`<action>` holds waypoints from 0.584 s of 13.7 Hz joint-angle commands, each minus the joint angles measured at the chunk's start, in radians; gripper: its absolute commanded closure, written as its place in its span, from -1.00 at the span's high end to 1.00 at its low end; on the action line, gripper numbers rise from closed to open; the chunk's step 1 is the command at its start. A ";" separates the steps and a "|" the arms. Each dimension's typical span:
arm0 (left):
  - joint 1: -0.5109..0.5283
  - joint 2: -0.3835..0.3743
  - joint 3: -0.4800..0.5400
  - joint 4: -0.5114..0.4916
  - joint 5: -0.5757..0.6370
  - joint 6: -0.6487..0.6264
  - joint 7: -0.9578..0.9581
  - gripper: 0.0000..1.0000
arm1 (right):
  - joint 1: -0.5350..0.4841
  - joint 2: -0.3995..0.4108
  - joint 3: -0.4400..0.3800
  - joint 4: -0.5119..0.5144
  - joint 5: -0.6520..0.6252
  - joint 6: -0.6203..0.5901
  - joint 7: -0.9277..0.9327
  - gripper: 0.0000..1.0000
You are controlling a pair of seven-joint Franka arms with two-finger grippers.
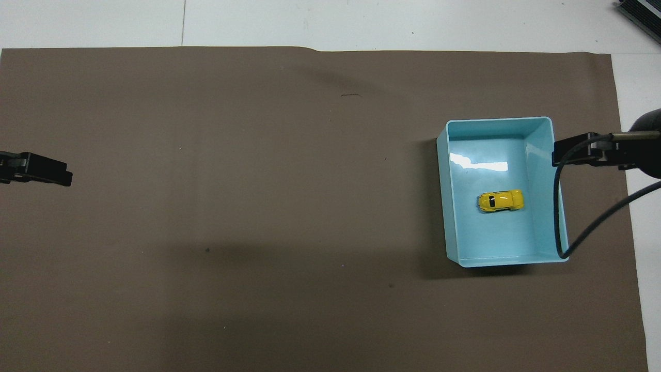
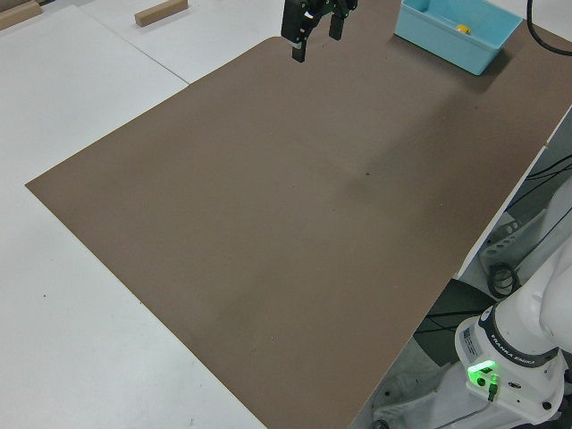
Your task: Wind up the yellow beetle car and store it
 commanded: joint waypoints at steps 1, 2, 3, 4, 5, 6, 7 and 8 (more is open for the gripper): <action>0.008 -0.006 -0.004 0.002 -0.010 -0.015 -0.008 1.00 | -0.012 -0.003 0.007 0.034 0.002 -0.017 -0.016 1.00; 0.008 -0.006 -0.004 0.002 -0.010 -0.015 -0.008 1.00 | -0.010 -0.004 0.006 0.034 0.002 -0.017 -0.016 1.00; 0.008 -0.006 -0.004 0.002 -0.010 -0.015 -0.008 1.00 | -0.010 -0.006 0.007 0.034 0.004 -0.019 -0.016 1.00; 0.008 -0.006 -0.004 0.002 -0.010 -0.015 -0.008 1.00 | -0.010 -0.006 0.007 0.034 0.004 -0.019 -0.018 1.00; 0.008 -0.006 -0.004 0.002 -0.010 -0.015 -0.008 1.00 | -0.010 -0.007 0.007 0.034 0.008 -0.019 -0.019 1.00; 0.008 -0.006 -0.004 0.002 -0.010 -0.015 -0.008 1.00 | -0.010 -0.007 0.007 0.034 0.010 -0.019 -0.019 1.00; 0.008 -0.006 -0.004 0.002 -0.010 -0.015 -0.008 1.00 | -0.010 -0.007 0.007 0.034 0.013 -0.019 -0.019 1.00; 0.008 -0.006 -0.004 0.002 -0.010 -0.015 -0.008 1.00 | -0.010 -0.007 0.007 0.034 0.016 -0.017 -0.019 1.00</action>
